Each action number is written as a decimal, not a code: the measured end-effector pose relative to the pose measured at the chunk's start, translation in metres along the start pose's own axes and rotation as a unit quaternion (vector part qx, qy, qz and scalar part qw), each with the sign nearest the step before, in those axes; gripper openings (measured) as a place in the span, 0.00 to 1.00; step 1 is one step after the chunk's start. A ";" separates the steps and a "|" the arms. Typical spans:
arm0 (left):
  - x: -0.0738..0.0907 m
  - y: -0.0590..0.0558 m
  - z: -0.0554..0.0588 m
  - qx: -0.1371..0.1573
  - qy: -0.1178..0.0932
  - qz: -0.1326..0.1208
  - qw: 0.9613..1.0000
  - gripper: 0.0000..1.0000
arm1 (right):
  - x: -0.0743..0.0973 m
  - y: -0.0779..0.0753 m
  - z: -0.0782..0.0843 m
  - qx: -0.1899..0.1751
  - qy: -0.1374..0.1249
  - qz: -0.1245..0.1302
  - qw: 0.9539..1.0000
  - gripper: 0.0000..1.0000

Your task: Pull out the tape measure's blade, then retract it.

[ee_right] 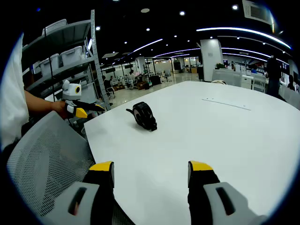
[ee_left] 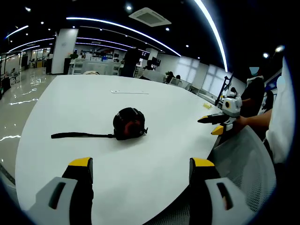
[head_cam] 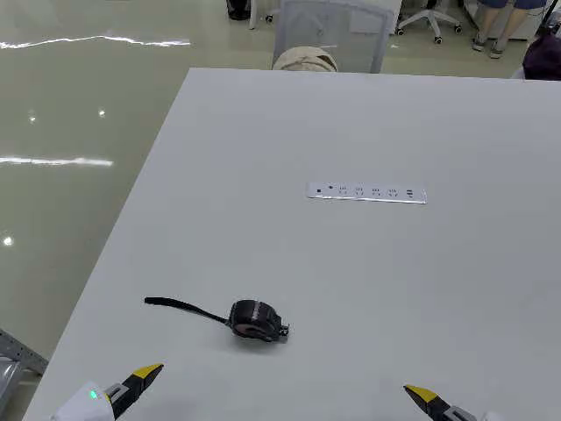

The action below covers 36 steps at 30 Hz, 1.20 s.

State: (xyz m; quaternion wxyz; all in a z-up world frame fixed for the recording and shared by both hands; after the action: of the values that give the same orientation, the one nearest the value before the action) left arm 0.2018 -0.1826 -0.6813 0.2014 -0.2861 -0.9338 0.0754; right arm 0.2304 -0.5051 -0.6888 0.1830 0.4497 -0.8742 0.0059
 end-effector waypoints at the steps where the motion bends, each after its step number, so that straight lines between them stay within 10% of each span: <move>1: 0.000 0.000 0.000 0.000 0.000 -0.001 1.000 0.83 | 0.000 0.000 0.000 0.000 0.000 0.000 1.000 0.64; 36: -0.001 0.000 0.002 0.003 -0.002 -0.001 1.000 0.83 | 0.001 0.001 0.001 -0.003 0.001 0.000 1.000 0.63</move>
State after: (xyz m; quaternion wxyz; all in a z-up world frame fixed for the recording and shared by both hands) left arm 0.2011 -0.1833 -0.6833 0.2008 -0.2846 -0.9341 0.0781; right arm 0.2286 -0.5056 -0.6897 0.1851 0.4491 -0.8741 0.0032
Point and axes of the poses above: the centre of the closed fingertips' face, and the gripper's own axes: x roughly backward along the fingers, y roughly to its left, z roughly out of its underside, the point moved 3 cm from there along x, roughly backward along the fingers, and after that the axes turned 7 degrees about -y, right-handed, at the moved point
